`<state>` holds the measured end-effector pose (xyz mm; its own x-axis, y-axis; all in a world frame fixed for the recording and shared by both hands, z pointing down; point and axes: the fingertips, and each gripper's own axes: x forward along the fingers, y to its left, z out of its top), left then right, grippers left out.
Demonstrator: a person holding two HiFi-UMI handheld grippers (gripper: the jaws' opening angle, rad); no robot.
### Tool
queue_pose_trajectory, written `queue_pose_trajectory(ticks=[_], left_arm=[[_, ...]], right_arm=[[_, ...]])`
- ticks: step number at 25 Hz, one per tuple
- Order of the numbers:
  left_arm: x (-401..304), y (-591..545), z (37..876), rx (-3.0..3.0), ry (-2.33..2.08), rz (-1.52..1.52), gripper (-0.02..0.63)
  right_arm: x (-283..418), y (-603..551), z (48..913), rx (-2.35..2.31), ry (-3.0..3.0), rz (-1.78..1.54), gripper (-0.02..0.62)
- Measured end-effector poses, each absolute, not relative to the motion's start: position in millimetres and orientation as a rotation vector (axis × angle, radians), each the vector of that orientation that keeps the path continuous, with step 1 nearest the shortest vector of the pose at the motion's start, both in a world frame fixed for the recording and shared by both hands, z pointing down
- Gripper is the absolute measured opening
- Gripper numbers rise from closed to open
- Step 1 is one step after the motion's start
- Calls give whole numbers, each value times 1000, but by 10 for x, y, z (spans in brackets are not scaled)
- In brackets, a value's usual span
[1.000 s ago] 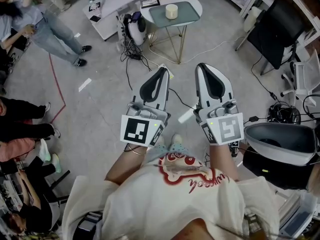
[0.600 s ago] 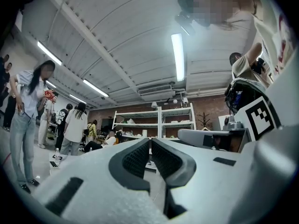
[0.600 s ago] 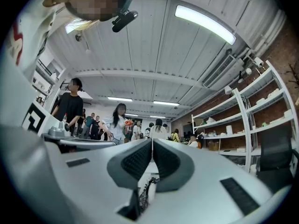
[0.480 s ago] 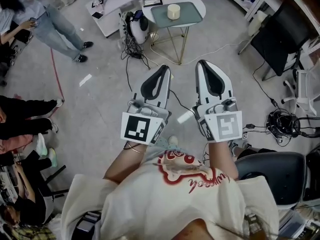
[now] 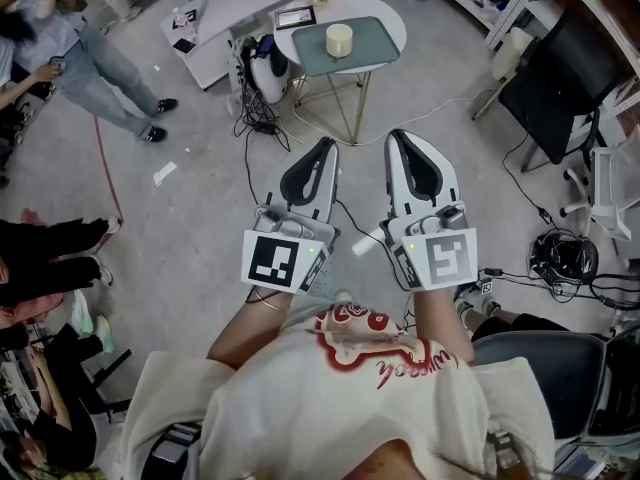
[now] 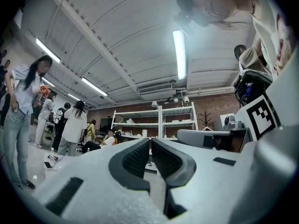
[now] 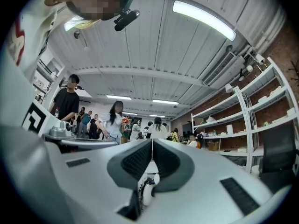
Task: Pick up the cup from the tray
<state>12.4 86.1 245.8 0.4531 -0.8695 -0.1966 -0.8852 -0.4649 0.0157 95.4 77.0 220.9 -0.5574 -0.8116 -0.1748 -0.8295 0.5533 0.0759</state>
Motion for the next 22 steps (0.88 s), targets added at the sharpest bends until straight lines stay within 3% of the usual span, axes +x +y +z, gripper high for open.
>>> queue_pose_trajectory(ticks=[13,22], left_arm=[[-449,-1015,2420,-2664,1488,249,26],[-567,-1737,2508,-2706,1462,235,26]], right_arm=[[339,-1024,2098,-1491,2590,226,26],[225,-1691,2131,-1549,2561,202,26]])
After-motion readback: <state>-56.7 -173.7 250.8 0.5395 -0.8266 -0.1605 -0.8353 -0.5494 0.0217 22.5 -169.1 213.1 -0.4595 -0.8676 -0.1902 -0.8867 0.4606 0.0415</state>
